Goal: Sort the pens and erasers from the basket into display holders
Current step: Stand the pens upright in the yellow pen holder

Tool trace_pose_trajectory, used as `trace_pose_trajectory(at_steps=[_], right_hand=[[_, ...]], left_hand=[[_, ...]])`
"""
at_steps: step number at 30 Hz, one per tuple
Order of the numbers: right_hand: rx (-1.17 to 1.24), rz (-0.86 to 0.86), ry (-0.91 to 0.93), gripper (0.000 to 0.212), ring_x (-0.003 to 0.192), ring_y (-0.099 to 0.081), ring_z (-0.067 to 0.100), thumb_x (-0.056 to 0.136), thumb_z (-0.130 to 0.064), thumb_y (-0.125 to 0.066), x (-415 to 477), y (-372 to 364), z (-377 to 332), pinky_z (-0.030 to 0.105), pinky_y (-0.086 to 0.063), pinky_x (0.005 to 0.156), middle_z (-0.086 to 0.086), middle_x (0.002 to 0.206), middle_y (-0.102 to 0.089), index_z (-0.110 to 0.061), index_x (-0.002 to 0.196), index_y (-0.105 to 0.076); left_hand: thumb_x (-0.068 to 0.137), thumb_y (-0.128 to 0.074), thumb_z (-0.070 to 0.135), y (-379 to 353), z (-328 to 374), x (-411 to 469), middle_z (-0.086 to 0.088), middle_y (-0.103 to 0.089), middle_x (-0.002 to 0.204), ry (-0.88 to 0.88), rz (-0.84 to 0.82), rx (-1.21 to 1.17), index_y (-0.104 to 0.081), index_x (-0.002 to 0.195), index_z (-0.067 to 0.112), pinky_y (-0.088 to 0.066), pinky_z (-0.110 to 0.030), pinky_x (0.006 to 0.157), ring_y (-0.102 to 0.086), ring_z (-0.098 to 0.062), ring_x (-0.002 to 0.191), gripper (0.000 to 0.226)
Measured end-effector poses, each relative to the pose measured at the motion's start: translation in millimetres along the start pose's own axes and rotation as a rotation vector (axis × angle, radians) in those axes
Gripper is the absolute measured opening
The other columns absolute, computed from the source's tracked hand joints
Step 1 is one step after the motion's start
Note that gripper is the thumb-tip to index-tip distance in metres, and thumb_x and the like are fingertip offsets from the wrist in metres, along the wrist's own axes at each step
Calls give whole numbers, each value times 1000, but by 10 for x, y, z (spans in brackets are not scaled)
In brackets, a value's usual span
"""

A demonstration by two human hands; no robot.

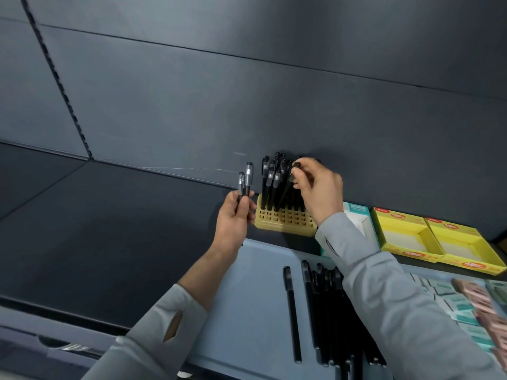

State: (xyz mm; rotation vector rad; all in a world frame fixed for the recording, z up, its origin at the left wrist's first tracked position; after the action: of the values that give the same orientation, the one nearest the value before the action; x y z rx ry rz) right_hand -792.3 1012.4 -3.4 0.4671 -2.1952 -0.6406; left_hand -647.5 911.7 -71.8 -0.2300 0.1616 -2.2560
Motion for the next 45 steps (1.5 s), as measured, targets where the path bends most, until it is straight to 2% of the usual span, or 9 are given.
trace_pose_trajectory(at_steps=[8,14,17,19,22,25,28,38,45], right_hand=[[54,-99,-58,7,67,-69,12,91,-29,-63,-59,-126,29,43,-56,79,-8,73,-71,-27,95,-67],[28,93,37,15,78,-62,12,90,-36,-63,-119,82,-151,38,-53,78,-6,88,-67,-23,99,-67],[182,-36,-32,15,77,-62,6,88,-35,-66,-149,82,-282,28,-52,76,-9,82,-68,-21,90,-70],[257,-132,-93,8,75,-64,8,85,-30,-69,-152,50,-283,28,-54,72,-9,78,-69,-22,86,-71],[343,-118,-154,3,66,-64,10,87,-22,-69,-121,90,-180,26,-53,59,-4,74,-67,-20,85,-67],[250,13,-137,6,68,-67,13,87,-33,-66,-58,235,-15,35,-57,63,-8,75,-68,-28,86,-65],[104,88,-118,18,73,-67,16,85,-47,-59,-41,308,120,46,-57,73,-10,76,-68,-29,88,-63],[110,35,-65,23,75,-68,19,86,-51,-55,-31,58,125,47,-57,74,-9,80,-69,-31,97,-61],[-77,-60,19,12,68,-65,25,90,-32,-65,-17,-25,104,41,-54,72,-2,76,-70,-20,92,-66]], left_hand=[[100,-48,12,-52,-24,-15,1,-70,87,-6,-10,-37,-63,111,7,-53,-19,79,-65,-4,80,19],[98,-52,10,-137,15,-62,-6,-73,93,6,-75,-84,-65,106,11,-54,-20,81,-67,-8,84,15],[97,-54,9,-201,10,-66,-5,-73,91,11,-132,-86,-66,103,11,-53,-21,80,-67,-10,85,14],[97,-54,8,-249,2,-77,-5,-73,92,14,-161,-77,-67,102,12,-54,-23,83,-68,-11,87,14],[98,-54,12,-241,-18,-81,0,-73,100,15,-137,-61,-67,105,19,-52,-22,88,-68,-10,98,17],[101,-48,18,-154,-44,-51,4,-69,96,10,-75,-20,-64,115,17,-53,-20,82,-65,-7,83,21],[103,-41,20,-88,-74,-19,6,-58,80,35,-5,20,-63,116,19,-48,-24,70,-48,-4,64,26],[105,-36,17,-98,-81,-7,7,-55,81,15,-15,4,-63,115,16,-47,-24,72,-45,-6,68,29],[103,-41,15,-150,-94,-13,9,-55,77,3,-18,-5,-65,112,16,-48,-22,71,-47,-4,66,25]])
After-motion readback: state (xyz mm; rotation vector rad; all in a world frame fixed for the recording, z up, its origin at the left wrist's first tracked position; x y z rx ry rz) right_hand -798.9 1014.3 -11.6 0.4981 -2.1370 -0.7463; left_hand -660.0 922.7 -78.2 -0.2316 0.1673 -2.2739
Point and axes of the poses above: each hand's wrist, its own x-axis towards the middle knuckle, its own y-axis out of the back of the hand, z = x × y, the point moved 3 cm from there along x, towards the middle knuckle
